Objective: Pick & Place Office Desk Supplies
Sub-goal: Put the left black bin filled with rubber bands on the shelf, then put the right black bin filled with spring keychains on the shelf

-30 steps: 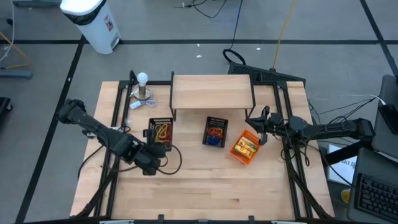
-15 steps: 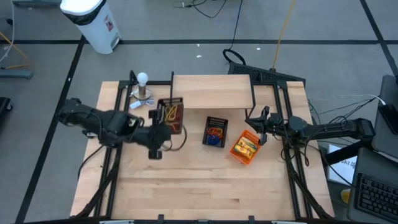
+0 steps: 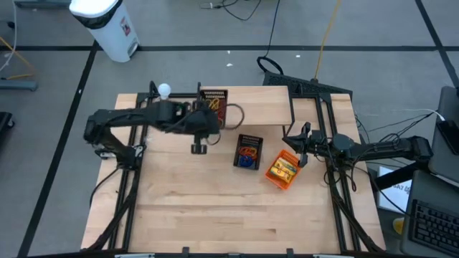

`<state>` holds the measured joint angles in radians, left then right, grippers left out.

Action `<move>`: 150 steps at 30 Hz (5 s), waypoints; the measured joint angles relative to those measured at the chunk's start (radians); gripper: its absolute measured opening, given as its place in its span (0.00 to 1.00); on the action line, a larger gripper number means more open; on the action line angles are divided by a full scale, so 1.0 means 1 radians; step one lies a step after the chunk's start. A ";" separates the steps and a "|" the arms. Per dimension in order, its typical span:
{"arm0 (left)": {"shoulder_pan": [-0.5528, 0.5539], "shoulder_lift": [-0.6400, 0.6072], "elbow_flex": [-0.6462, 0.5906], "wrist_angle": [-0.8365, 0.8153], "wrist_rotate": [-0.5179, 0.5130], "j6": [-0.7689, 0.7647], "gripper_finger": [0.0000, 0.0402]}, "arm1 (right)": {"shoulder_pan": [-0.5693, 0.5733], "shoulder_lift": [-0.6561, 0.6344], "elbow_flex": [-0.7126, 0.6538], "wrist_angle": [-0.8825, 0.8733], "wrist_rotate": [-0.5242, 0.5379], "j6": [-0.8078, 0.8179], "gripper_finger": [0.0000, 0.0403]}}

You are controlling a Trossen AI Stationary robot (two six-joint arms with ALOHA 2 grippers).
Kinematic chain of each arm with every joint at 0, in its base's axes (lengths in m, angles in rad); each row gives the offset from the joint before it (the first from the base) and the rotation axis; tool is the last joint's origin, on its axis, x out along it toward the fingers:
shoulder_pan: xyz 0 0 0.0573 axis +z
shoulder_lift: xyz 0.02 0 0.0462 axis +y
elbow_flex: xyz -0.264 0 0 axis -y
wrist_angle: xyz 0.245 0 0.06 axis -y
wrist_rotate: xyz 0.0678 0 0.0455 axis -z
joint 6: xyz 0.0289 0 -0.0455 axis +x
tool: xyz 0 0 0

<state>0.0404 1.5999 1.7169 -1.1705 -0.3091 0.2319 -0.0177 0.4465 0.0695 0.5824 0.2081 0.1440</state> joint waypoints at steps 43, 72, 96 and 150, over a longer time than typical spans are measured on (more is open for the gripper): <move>0.250 0.181 0.011 -0.014 0.183 0.016 0.00 | 0.000 0.000 0.000 0.019 0.000 -0.019 0.00; 0.251 0.178 -0.055 -0.006 0.203 -0.001 0.02 | 0.000 0.000 0.000 0.027 -0.003 -0.006 0.00; 0.251 0.183 -0.058 -0.049 0.145 -0.019 0.46 | 0.000 0.000 0.000 0.027 -0.003 -0.006 0.00; 0.019 0.028 0.238 -0.277 0.074 0.024 0.51 | 0.000 0.000 0.000 0.027 -0.003 -0.024 0.00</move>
<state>0.0597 1.6284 1.9547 -1.4475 -0.2349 0.2557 -0.0179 0.4465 0.0696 0.6094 0.2054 0.1197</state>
